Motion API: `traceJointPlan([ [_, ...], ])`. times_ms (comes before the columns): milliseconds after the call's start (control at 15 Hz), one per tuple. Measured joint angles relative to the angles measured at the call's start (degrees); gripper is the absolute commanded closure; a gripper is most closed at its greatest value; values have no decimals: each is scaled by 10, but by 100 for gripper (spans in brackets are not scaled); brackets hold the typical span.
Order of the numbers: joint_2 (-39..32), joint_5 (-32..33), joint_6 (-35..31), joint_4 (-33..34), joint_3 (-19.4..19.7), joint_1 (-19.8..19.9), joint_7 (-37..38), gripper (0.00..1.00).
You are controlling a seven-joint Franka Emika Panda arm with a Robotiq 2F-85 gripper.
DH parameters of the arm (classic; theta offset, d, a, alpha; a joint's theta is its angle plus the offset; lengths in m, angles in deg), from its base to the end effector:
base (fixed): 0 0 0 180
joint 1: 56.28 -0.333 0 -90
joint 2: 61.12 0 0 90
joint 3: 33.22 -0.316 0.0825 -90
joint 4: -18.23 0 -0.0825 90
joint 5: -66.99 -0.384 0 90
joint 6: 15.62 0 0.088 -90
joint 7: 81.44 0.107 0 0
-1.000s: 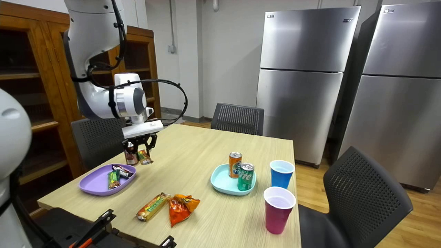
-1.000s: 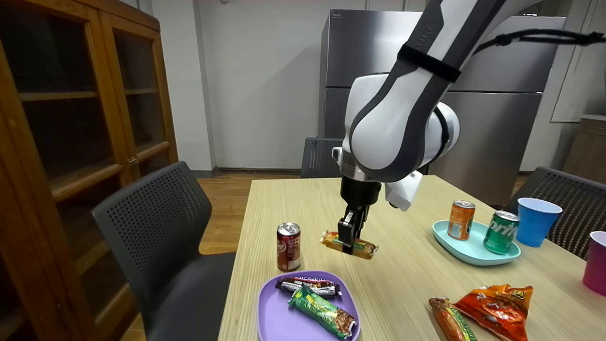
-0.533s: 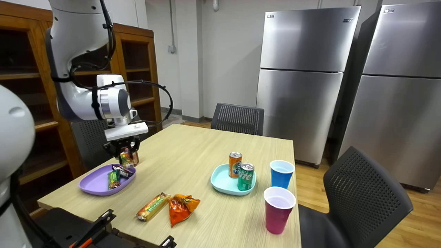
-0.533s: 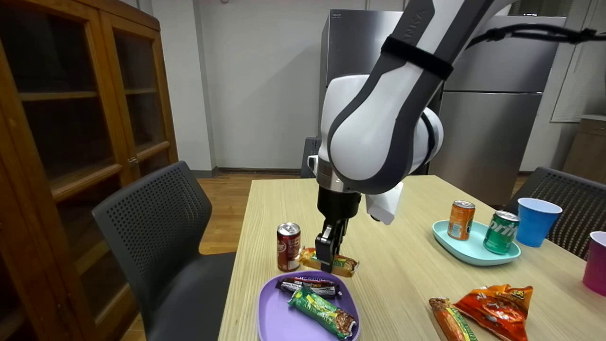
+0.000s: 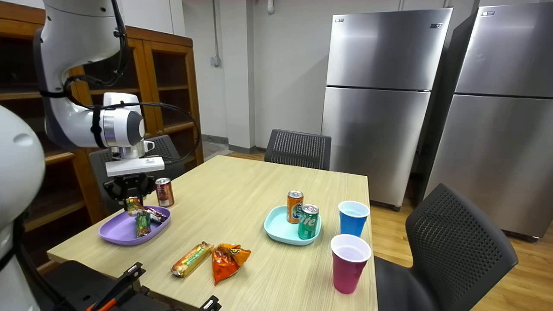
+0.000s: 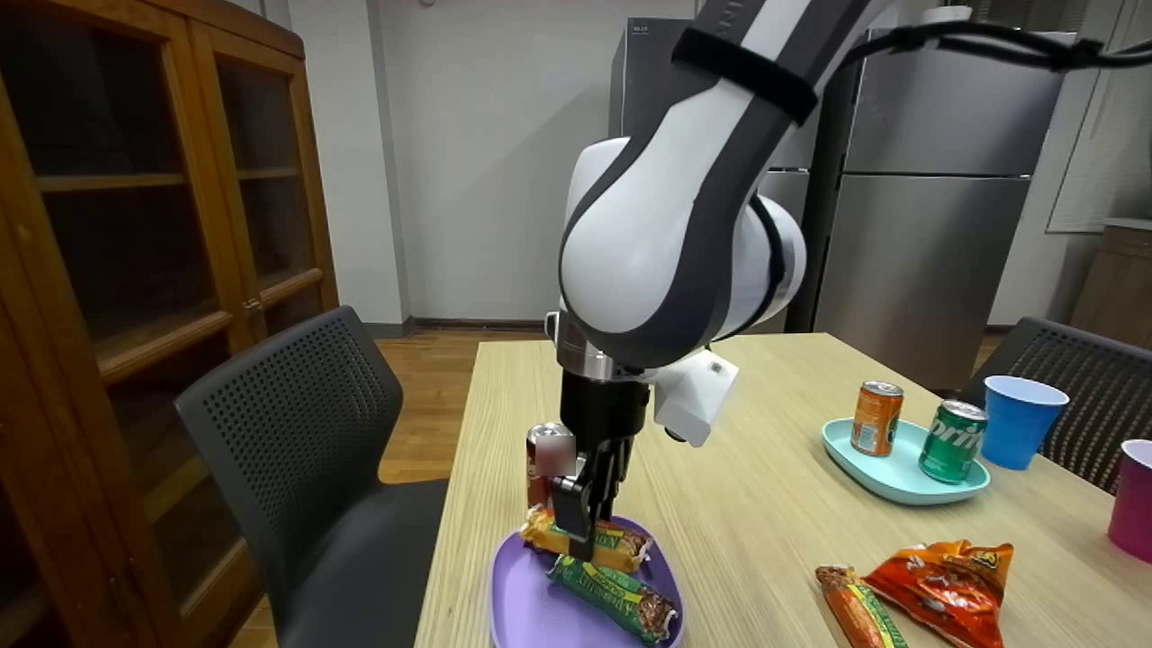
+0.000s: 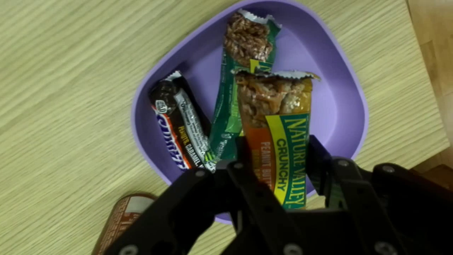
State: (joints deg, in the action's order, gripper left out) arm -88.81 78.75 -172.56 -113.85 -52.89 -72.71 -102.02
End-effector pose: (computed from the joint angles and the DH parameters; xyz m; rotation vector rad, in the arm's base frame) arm 0.4074 0.3199 0.1473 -2.5770 -1.6587 0.0293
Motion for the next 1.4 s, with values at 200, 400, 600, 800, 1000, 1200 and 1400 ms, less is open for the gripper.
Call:
traceJointPlan([
  [200, -8, -21, 9, 4, -7, 0, 11, 84],
  [400, -19, -30, 9, 7, -7, -2, 30, 84],
  [600, -32, -31, 9, 10, -6, -4, 50, 84],
  [800, -44, -31, 9, 13, -5, -5, 65, 84],
  [1000, -54, -31, 9, 18, -5, -7, 72, 84],
  [1200, -66, -31, 9, 27, -5, -12, 79, 84],
  [1400, -81, -31, 8, 44, 1, -21, 84, 84],
])
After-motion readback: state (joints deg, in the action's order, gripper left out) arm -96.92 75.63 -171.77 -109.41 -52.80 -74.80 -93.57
